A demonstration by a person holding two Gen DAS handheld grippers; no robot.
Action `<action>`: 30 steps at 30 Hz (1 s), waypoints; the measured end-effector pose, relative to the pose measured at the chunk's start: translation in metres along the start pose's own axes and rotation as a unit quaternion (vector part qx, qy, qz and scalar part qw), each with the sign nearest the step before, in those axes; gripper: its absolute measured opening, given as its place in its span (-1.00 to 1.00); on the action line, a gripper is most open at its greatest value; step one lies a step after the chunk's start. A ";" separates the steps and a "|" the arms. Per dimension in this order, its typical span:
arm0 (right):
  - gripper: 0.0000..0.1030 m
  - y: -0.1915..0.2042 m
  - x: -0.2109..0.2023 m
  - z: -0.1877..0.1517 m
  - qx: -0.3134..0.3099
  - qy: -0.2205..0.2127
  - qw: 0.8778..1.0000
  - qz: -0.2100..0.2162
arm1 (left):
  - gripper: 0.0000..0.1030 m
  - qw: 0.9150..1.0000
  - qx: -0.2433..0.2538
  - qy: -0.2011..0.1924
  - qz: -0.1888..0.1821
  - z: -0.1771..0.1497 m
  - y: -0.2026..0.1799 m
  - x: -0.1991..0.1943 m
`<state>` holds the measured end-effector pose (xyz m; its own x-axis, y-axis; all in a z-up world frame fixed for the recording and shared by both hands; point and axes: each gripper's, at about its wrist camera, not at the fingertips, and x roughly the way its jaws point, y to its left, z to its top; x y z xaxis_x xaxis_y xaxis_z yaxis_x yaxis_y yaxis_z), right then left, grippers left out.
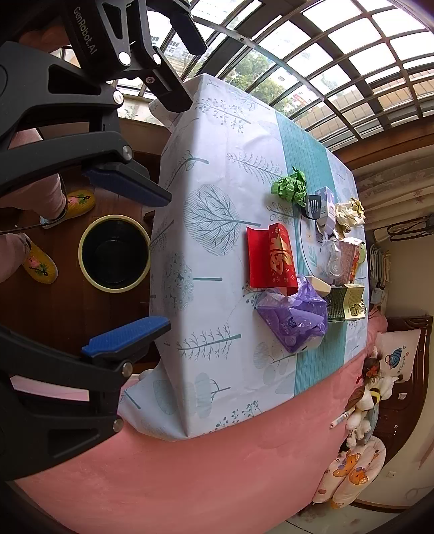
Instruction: Collect trash
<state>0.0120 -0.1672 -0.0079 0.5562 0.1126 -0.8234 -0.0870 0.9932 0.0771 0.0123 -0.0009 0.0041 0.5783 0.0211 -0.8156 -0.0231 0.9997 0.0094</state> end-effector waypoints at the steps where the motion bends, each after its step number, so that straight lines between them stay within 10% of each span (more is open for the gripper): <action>1: 0.30 0.001 0.000 0.002 0.000 -0.001 1.000 0.002 | 0.95 1.000 0.000 -0.001 0.000 0.002 0.000 -0.001; 18: 0.30 0.011 0.016 0.050 0.018 -0.015 1.000 0.018 | 0.95 0.999 0.044 -0.018 0.019 0.061 0.021 0.001; 30: 0.30 0.009 0.086 0.113 0.170 0.043 0.985 0.003 | 0.95 0.992 0.121 0.031 -0.036 0.152 0.067 0.082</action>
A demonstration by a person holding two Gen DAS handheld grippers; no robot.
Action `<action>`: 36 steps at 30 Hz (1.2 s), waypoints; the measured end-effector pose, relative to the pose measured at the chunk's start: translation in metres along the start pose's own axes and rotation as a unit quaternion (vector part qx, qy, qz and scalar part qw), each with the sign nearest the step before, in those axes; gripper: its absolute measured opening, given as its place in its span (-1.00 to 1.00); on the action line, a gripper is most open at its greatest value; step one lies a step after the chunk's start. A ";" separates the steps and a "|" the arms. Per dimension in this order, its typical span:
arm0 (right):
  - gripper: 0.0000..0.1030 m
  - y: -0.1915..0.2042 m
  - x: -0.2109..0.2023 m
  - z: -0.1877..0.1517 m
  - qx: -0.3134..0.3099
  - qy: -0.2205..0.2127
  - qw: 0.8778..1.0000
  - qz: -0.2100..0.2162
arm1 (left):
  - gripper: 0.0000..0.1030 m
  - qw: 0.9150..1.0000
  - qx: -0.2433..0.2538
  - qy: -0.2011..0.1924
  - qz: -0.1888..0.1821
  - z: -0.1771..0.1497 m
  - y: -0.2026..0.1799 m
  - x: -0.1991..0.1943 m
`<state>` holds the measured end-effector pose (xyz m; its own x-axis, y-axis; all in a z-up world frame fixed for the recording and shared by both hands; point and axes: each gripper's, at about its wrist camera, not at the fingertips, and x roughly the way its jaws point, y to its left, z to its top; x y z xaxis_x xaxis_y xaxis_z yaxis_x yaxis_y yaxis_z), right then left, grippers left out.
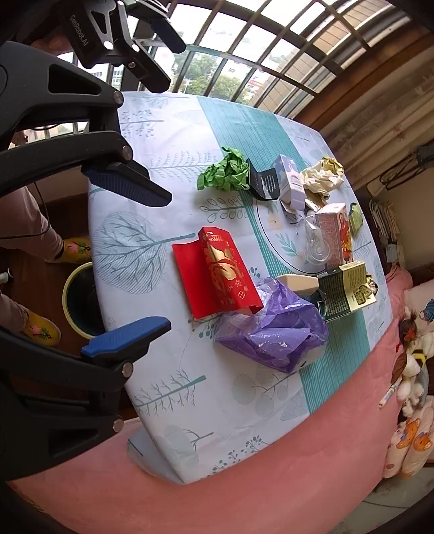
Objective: Collect trash
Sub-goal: 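Grasp the red packet with the right tool while the left tool grasps the green crumpled paper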
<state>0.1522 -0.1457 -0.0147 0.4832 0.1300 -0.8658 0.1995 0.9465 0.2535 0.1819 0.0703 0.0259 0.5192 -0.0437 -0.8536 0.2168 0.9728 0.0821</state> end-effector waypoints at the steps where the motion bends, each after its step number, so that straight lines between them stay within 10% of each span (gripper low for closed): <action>1: 0.30 0.002 0.006 0.006 0.016 0.002 1.000 -0.002 | 0.95 1.000 0.003 0.005 -0.008 0.007 0.005 0.008; 17: 0.22 0.000 0.103 0.048 0.197 0.015 0.979 -0.054 | 0.94 0.992 0.031 0.068 -0.101 0.083 0.024 0.121; 36: -0.83 0.005 0.108 0.034 0.197 0.000 0.980 -0.030 | 0.90 0.983 0.012 0.115 -0.139 0.087 0.021 0.164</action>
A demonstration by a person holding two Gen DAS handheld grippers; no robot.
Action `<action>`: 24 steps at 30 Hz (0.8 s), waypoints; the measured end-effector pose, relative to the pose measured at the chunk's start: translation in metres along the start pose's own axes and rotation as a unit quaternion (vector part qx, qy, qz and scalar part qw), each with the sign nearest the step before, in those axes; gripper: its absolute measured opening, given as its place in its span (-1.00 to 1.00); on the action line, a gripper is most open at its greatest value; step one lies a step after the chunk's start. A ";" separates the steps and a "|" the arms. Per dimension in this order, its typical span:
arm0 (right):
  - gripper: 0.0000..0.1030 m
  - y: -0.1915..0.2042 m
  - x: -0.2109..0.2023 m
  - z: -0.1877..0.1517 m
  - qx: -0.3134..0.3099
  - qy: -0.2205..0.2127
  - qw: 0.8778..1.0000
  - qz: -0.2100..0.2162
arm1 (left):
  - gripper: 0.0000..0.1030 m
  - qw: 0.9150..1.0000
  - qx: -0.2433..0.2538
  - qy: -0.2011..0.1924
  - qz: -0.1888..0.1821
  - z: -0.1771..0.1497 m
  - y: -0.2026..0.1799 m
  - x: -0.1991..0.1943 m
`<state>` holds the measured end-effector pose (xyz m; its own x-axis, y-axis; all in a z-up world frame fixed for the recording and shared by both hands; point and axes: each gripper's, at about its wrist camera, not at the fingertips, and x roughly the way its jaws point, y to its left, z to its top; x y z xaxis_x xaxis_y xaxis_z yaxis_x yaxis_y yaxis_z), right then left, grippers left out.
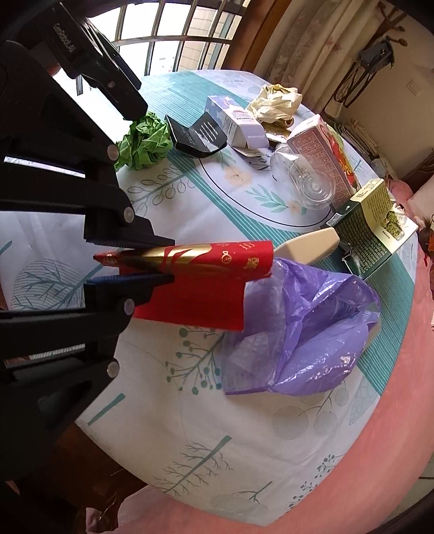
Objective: Collect trash
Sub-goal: 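Grasp the red packet with the right tool while the left tool grasps the green crumpled paper, then carry the red packet and green paper in both tools over the yellow-rimmed bin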
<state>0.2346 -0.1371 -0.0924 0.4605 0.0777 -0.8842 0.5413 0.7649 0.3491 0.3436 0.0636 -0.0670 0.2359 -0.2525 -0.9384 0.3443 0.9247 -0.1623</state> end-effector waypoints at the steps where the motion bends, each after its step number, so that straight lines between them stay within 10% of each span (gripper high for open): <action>1: -0.85 0.000 -0.003 -0.001 -0.002 -0.001 1.000 0.006 | 0.90 1.000 0.000 0.001 -0.001 0.001 0.000 0.001; 12: -0.87 -0.001 -0.017 -0.030 -0.009 0.017 1.000 0.025 | 0.88 0.999 0.002 0.038 0.008 0.009 -0.001 0.030; 17: -0.88 0.004 -0.026 -0.039 -0.022 0.026 0.999 0.025 | 0.30 0.996 0.036 0.072 0.034 0.007 -0.012 0.052; 24: -0.89 0.008 -0.038 -0.050 -0.051 0.031 0.998 0.019 | 0.01 0.997 0.046 0.057 0.037 0.006 -0.013 0.049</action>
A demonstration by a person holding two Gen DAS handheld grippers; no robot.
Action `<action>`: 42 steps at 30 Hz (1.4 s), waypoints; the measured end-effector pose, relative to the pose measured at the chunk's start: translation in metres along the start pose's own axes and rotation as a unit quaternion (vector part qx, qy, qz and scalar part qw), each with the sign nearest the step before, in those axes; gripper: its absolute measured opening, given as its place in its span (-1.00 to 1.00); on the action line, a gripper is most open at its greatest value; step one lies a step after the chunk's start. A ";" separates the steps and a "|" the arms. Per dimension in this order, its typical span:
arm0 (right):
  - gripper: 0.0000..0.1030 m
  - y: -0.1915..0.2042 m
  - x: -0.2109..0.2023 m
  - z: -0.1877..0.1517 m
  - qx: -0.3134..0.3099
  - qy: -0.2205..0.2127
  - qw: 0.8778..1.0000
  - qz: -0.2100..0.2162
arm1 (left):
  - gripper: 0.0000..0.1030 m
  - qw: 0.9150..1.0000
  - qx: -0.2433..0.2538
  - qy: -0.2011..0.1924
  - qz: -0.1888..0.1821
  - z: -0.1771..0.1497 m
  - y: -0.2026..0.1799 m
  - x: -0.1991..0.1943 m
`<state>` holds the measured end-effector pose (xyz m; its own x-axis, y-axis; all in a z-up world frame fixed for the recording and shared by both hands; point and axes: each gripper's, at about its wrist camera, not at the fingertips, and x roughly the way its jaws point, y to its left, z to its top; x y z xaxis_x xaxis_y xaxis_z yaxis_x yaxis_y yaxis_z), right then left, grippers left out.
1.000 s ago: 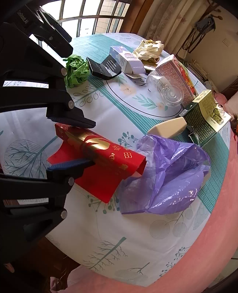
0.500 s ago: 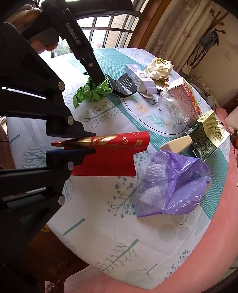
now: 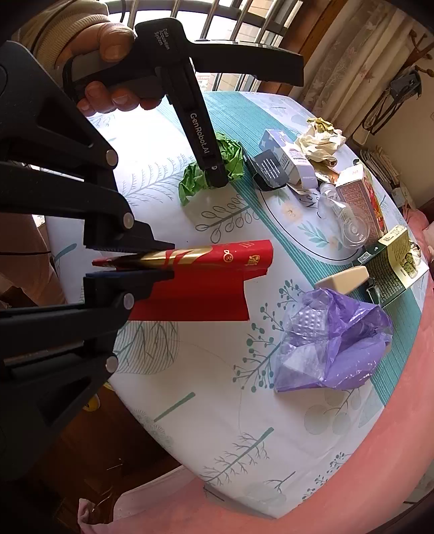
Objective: Collect trash
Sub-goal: 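Carry the red packet and green paper in both tools over the yellow-rimmed bin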
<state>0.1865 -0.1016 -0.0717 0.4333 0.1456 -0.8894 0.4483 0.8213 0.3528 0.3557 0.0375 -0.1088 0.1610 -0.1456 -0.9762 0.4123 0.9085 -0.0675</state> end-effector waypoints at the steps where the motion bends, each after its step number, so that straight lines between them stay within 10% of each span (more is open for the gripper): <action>1: -0.89 0.000 -0.001 -0.001 -0.001 0.001 1.000 -0.001 | 0.00 1.000 0.005 -0.008 -0.001 -0.002 -0.001 -0.004; 24: -0.89 0.005 -0.071 -0.018 -0.170 -0.005 0.985 0.036 | -0.02 0.994 0.003 -0.112 0.002 -0.107 -0.043 -0.132; 42: -0.89 -0.120 -0.113 -0.074 -0.286 0.053 0.953 0.083 | -0.02 0.987 -0.116 -0.103 0.047 -0.226 -0.175 -0.131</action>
<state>0.0258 -0.1762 -0.0350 0.3657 0.3292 -0.8705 -0.1323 0.9442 0.3015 0.0595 -0.0135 -0.0154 0.3775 -0.1107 -0.9194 0.1735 0.9837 -0.0472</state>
